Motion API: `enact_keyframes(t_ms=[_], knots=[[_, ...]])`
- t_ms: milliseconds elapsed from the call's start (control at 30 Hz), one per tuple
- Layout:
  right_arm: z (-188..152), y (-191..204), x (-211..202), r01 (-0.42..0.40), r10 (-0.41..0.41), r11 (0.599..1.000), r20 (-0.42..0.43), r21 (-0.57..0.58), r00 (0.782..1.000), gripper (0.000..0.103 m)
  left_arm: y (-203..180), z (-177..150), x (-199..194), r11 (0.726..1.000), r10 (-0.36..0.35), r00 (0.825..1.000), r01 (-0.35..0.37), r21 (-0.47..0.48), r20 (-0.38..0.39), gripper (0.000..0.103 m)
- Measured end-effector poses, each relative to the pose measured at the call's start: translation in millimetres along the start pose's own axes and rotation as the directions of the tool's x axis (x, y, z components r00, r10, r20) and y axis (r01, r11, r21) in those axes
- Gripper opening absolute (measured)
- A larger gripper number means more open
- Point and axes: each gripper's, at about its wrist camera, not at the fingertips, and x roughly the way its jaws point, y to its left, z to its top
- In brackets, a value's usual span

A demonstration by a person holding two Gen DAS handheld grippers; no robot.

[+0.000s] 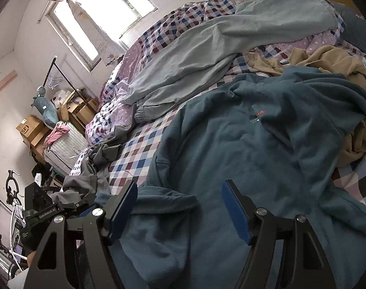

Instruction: Fold clothes

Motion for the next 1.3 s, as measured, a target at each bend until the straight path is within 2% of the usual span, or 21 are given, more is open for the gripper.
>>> enact_keyframes(t_ms=[33, 67, 167, 267, 367, 400, 467, 500, 567, 633, 733, 833, 900, 967, 1033, 1067, 1100, 1167, 1200, 1233, 1300], knots=[[0, 0, 0, 0.000, 0.000, 1.000, 0.000, 0.002, 1.000, 0.076, 2, 1, 1, 1.000, -0.005, 1.000, 0.005, -0.021, -0.002, 0.025], [0, 0, 0, 0.000, 0.000, 1.000, 0.000, 0.003, 1.000, 0.076, 4, 0, 3, 0.999, -0.009, 1.000, 0.009, -0.035, 0.002, 0.013], [-1, 0, 0, 0.000, 0.000, 1.000, 0.000, 0.003, 1.000, 0.076, 6, 3, 4, 0.997, -0.018, 0.999, 0.021, -0.072, 0.030, 0.009], [0, 1, -2, -0.004, 0.004, 1.000, 0.004, -0.002, 1.000, 0.076, -5, 9, -12, 0.999, -0.007, 0.994, 0.011, -0.036, 0.113, 0.008], [1, 3, -4, -0.014, 0.014, 1.000, 0.014, -0.006, 1.000, 0.076, -27, 14, -48, 0.999, 0.002, 0.962, -0.016, 0.049, 0.273, 0.008], [1, 4, -5, -0.019, 0.019, 1.000, 0.016, -0.008, 1.000, 0.076, -36, 15, -63, 0.997, 0.001, 0.942, -0.027, 0.073, 0.337, 0.008], [0, 6, -5, -0.028, 0.029, 0.999, 0.016, -0.015, 0.999, 0.076, -54, 8, -103, 0.989, 0.007, 0.852, -0.082, 0.121, 0.523, 0.008], [-1, 8, -4, -0.033, 0.033, 0.999, 0.014, -0.019, 0.999, 0.076, -62, 3, -121, 0.983, 0.009, 0.798, -0.119, 0.143, 0.602, 0.008], [-3, 12, -2, -0.041, 0.041, 0.999, 0.002, -0.031, 0.999, 0.076, -71, -5, -137, 0.970, 0.033, 0.735, -0.186, 0.154, 0.677, 0.008], [-6, 17, 1, -0.046, 0.045, 0.998, -0.008, -0.047, 0.999, 0.076, -77, -9, -137, 0.957, 0.022, 0.737, -0.210, 0.198, 0.675, 0.009], [-8, 22, 2, -0.052, 0.051, 0.997, -0.009, -0.063, 0.999, 0.076, -88, -30, -110, 0.946, -0.018, 0.819, -0.172, 0.275, 0.573, 0.009], [-3, 16, -3, -0.037, 0.038, 0.998, 0.022, -0.046, 0.999, 0.076, -99, -51, -84, 0.930, -0.052, 0.887, -0.124, 0.346, 0.459, 0.009], [4, 6, -12, -0.011, 0.011, 1.000, 0.066, -0.014, 0.998, 0.076, -123, -80, -65, 0.883, -0.094, 0.933, -0.083, 0.461, 0.348, 0.009], [12, -9, -25, 0.008, -0.013, 0.999, 0.116, 0.039, 0.993, 0.076, -150, -116, -46, 0.794, -0.134, 0.972, -0.011, 0.608, 0.192, 0.009], [19, -22, -35, 0.022, -0.035, 0.996, 0.147, 0.085, 0.989, 0.076, -171, -151, -36, 0.675, -0.161, 0.987, 0.087, 0.733, 0.031, 0.019], [21, -28, -39, 0.024, -0.041, 0.994, 0.157, 0.107, 0.987, 0.076, -180, -169, -32, 0.606, -0.161, 0.986, 0.139, 0.783, -0.050, 0.031], [24, -33, -42, 0.023, -0.043, 0.992, 0.161, 0.125, 0.986, 0.076, -184, -184, -31, 0.561, -0.158, 0.982, 0.177, 0.809, -0.105, 0.047], [28, -42, -46, 0.019, -0.044, 0.988, 0.164, 0.152, 0.985, 0.076, -191, -213, -30, 0.467, -0.143, 0.967, 0.255, 0.847, -0.213, 0.057], [31, -45, -48, 0.017, -0.044, 0.987, 0.164, 0.162, 0.985, 0.076, -192, -226, -32, 0.429, -0.132, 0.958, 0.285, 0.857, -0.253, 0.061], [32, -47, -49, 0.015, -0.042, 0.986, 0.159, 0.164, 0.986, 0.076, -192, -233, -32, 0.411, -0.119, 0.954, 0.299, 0.861, -0.274, 0.062], [34, -46, -49, 0.003, -0.022, 0.990, 0.134, 0.143, 0.991, 0.076, -190, -237, -33, 0.408, -0.088, 0.957, 0.288, 0.866, -0.277, 0.063]])
